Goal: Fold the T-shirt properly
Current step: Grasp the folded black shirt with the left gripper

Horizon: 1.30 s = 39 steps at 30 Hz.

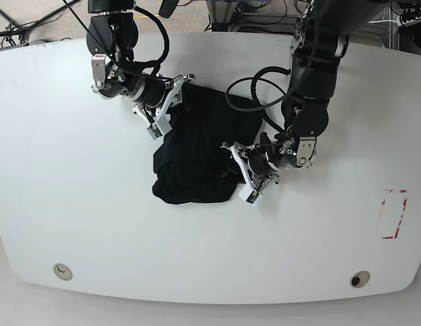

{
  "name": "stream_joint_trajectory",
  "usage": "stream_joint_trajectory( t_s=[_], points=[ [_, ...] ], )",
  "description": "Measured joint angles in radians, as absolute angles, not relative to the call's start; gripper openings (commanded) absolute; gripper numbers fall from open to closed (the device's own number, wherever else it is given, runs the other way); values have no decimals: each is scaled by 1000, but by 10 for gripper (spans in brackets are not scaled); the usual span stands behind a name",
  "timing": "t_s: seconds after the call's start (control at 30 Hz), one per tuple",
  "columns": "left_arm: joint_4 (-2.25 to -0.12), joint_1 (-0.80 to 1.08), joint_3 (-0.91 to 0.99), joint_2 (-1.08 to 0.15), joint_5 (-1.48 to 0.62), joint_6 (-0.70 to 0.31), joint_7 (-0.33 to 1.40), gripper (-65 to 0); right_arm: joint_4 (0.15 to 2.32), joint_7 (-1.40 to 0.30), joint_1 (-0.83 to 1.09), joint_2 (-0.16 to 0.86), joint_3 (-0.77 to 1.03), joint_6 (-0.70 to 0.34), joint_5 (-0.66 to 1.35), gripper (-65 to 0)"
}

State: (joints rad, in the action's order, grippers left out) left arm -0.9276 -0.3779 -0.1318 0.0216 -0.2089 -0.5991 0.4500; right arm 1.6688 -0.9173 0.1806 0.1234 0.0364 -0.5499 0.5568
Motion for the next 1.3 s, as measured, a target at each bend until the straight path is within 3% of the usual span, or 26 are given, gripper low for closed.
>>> stream_joint_trajectory(
  t_s=[0.3,0.6,0.87,1.03,1.23,1.3],
  points=[
    [-975,-393,-126,-62,-191,-595,478,-411,1674,-891,216,187,36,-551,574,-498],
    [-1275,-358,-122,-106,-192,-582,617,-411,1850,-919,243,194,37,-550,552,-498],
    [-1519,-185,-134,-16,-184,-569,655,-408,1909,-921,241,183,120,-550,553,-498],
    [-1536,-146,-214,36,-114,-324,644,-378,1905,-920,225,192,155,-550,553,-498],
    [-1536,-59,-371,70,-58,-68,450,-172,1872,-918,215,194,158,-550,556,-498],
    [-1531,-43,-424,71,-26,36,397,-133,1857,-921,213,194,160,-550,553,-498]
  ],
)
